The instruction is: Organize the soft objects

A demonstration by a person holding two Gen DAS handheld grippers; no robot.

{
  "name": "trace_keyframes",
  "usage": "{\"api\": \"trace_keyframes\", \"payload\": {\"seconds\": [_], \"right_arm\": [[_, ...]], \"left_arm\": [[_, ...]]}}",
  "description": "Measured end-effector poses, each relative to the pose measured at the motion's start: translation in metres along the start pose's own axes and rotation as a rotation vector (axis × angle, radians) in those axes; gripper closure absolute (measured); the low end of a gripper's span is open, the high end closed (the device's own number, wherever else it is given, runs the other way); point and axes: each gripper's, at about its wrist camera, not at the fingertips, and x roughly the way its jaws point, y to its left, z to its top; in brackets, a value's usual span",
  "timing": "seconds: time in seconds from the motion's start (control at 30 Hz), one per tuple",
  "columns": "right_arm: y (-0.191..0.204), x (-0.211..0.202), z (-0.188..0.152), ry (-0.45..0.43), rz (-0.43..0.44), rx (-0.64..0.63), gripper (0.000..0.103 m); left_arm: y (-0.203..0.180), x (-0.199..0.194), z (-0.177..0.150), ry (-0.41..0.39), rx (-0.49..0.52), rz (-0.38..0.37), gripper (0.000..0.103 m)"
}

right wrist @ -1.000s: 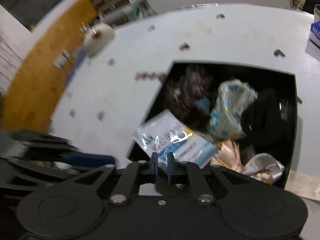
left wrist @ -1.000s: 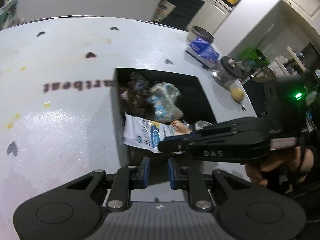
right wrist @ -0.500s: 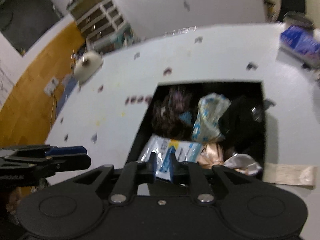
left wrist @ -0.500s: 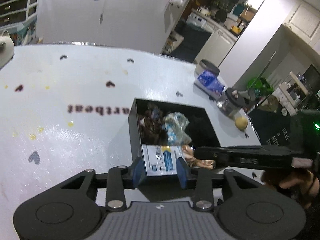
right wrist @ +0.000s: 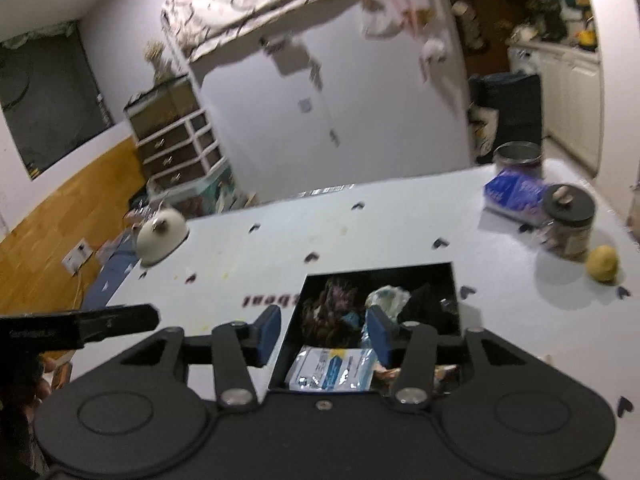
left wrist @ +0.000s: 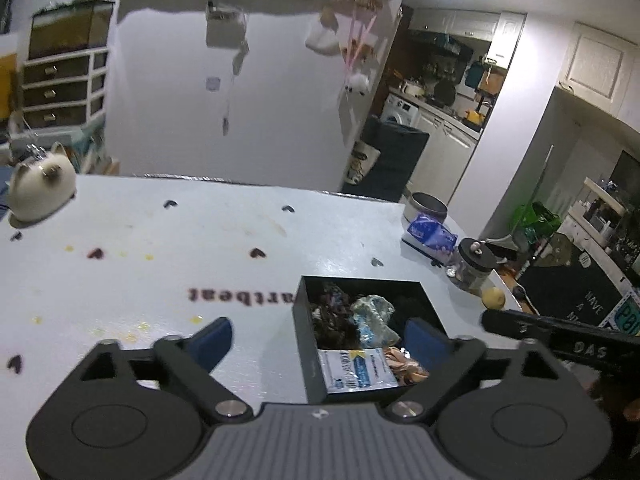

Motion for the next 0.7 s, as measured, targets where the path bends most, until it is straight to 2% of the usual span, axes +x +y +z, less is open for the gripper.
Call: {"api": "trace_keyframes", "payload": {"seconds": [0.07, 0.2, 0.37, 0.57, 0.7], "right_arm": [[0.004, -0.01, -0.004, -0.032, -0.025, 0.002, 0.045], [0.015, -0.031, -0.016, -0.09, -0.08, -0.013, 0.033], [0.03, -0.054, -0.035, -0.142, -0.138, -0.036, 0.026], [0.042, -0.077, -0.059, -0.172, -0.193, -0.058, 0.02], [0.05, -0.088, -0.072, -0.179, -0.219, -0.076, 0.012]], "left_arm": [[0.0, -0.009, -0.004, -0.019, 0.01, 0.015, 0.001], [0.001, -0.024, -0.014, -0.054, 0.015, 0.048, 0.001], [0.004, -0.038, -0.029, -0.069, 0.016, 0.057, 0.001], [0.0, -0.055, -0.05, -0.085, 0.077, 0.088, 0.0], [0.001, -0.064, -0.065, -0.088, 0.088, 0.103, 0.0]]}}
